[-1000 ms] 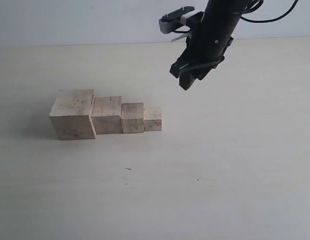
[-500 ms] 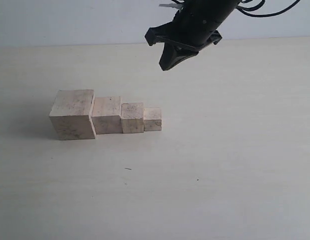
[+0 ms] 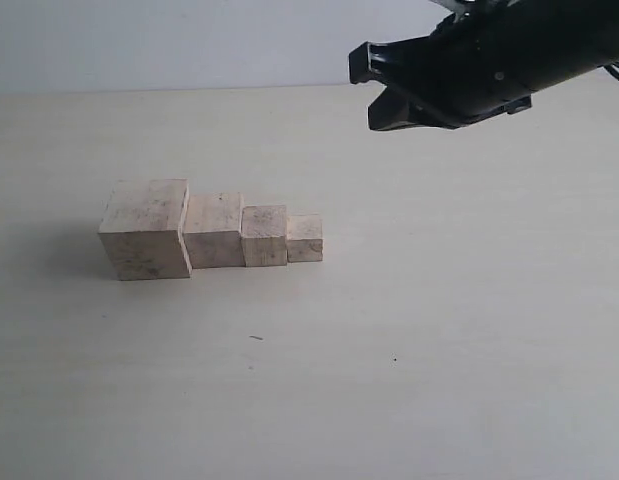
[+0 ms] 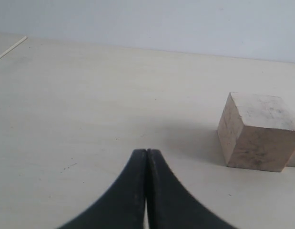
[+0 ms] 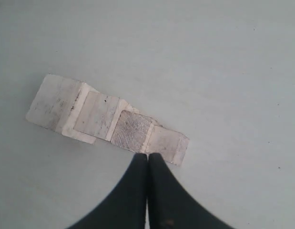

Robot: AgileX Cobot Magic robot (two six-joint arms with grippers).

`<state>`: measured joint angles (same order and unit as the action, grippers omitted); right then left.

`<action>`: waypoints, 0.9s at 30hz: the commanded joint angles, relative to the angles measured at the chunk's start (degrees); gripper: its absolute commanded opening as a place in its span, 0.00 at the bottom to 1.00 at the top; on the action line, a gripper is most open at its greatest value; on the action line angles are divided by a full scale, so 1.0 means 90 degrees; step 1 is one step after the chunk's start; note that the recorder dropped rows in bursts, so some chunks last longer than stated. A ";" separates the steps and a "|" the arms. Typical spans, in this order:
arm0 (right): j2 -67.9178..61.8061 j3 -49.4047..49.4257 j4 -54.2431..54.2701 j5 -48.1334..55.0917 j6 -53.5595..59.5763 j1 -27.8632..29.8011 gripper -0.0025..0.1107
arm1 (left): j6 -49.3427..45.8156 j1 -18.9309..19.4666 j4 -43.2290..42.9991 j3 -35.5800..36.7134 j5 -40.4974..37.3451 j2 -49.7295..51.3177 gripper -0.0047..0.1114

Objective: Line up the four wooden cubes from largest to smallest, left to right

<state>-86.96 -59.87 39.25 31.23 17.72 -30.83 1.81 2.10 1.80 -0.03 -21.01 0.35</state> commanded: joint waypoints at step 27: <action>0.2379 0.0056 -0.1986 -0.0288 -0.0583 0.1443 0.02 | -0.0012 -0.0042 0.0038 0.0004 0.0077 -0.0038 0.04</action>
<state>-68.06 -59.60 22.95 27.68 12.65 -19.93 1.81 2.10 1.80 -0.03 -21.01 0.35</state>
